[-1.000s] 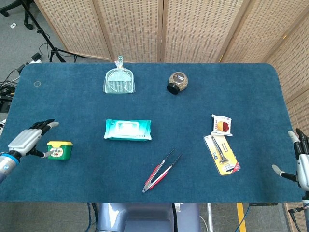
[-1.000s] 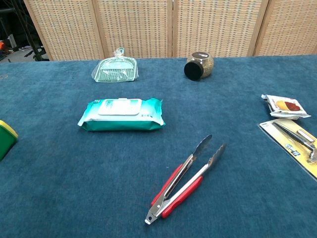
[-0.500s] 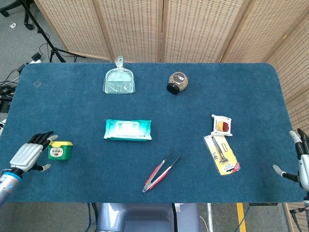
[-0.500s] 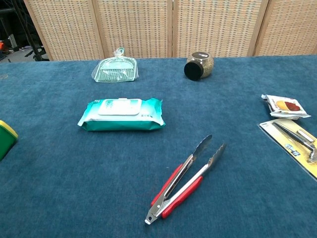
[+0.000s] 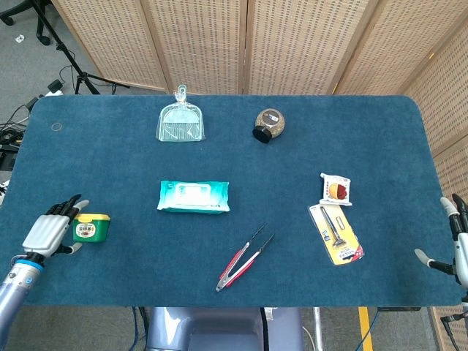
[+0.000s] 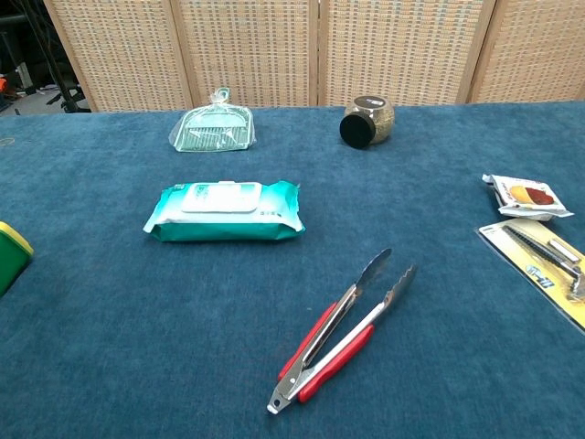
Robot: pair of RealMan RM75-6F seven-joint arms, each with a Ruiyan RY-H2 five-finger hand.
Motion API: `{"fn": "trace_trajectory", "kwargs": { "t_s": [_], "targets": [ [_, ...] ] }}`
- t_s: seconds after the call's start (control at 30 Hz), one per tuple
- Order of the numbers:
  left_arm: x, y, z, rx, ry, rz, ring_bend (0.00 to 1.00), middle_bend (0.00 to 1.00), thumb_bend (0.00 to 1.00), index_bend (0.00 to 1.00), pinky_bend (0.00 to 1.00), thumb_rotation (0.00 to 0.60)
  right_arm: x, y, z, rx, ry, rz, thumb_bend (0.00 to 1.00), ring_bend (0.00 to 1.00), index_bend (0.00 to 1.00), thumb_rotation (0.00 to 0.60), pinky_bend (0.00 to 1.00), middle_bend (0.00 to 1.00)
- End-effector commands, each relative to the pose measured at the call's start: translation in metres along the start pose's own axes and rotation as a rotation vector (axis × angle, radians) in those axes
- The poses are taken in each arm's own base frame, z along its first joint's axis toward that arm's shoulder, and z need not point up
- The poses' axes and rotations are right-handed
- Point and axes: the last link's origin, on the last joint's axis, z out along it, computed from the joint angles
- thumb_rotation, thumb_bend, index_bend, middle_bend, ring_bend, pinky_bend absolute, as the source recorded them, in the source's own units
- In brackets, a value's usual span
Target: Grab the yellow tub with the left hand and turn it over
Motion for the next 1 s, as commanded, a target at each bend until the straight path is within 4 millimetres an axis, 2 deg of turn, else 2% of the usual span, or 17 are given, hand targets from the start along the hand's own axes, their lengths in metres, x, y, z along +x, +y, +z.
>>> {"fn": "trace_trajectory", "kwargs": {
  "t_s": [0.03, 0.1, 0.3, 0.43, 0.57, 0.7, 0.87, 1.0],
  "targets": [
    [0.0, 0.002, 0.001, -0.015, 0.028, -0.002, 0.39, 0.34, 0.28, 0.49, 0.39, 0.6, 0.0, 0.0, 0.0, 0.0, 0.0, 0.0, 0.0, 0.0, 0.0, 0.6, 0.0, 0.0],
    [0.001, 0.003, 0.001, -0.02, 0.056, -0.003, 0.43, 0.38, 0.32, 0.54, 0.42, 0.6, 0.0, 0.0, 0.0, 0.0, -0.001, 0.0, 0.0, 0.0, 0.0, 0.6, 0.0, 0.0],
    [0.007, 0.0, 0.0, -0.027, 0.067, -0.025, 0.43, 0.38, 0.32, 0.54, 0.42, 0.6, -0.002, 0.0, 0.001, 0.0, -0.005, -0.005, 0.0, 0.0, 0.0, 0.6, 0.0, 0.0],
    [0.031, 0.0, -0.008, -0.087, 0.015, -0.105, 0.43, 0.38, 0.33, 0.54, 0.42, 0.6, -0.003, -0.001, 0.001, 0.001, -0.008, -0.009, 0.0, 0.0, 0.0, 0.6, 0.0, 0.0],
    [0.061, -0.003, -0.015, -0.119, -0.139, -0.213, 0.43, 0.4, 0.36, 0.55, 0.42, 0.6, -0.004, -0.002, 0.0, 0.003, -0.012, -0.014, 0.0, 0.0, 0.0, 0.6, 0.0, 0.0],
    [0.095, -0.008, -0.01, -0.101, -0.283, -0.229, 0.43, 0.41, 0.48, 0.55, 0.42, 0.6, -0.006, -0.003, 0.001, 0.003, -0.014, -0.018, 0.0, 0.0, 0.0, 0.6, 0.0, 0.0],
    [0.11, -0.009, -0.002, -0.019, -0.439, -0.162, 0.43, 0.41, 0.51, 0.55, 0.42, 0.6, -0.007, -0.003, 0.001, 0.003, -0.015, -0.023, 0.0, 0.0, 0.0, 0.6, 0.0, 0.0],
    [0.111, -0.002, 0.01, 0.076, -0.582, -0.102, 0.43, 0.41, 0.51, 0.55, 0.42, 0.6, -0.008, -0.004, 0.001, 0.003, -0.017, -0.028, 0.0, 0.0, 0.0, 0.6, 0.0, 0.0]
  ]
}}
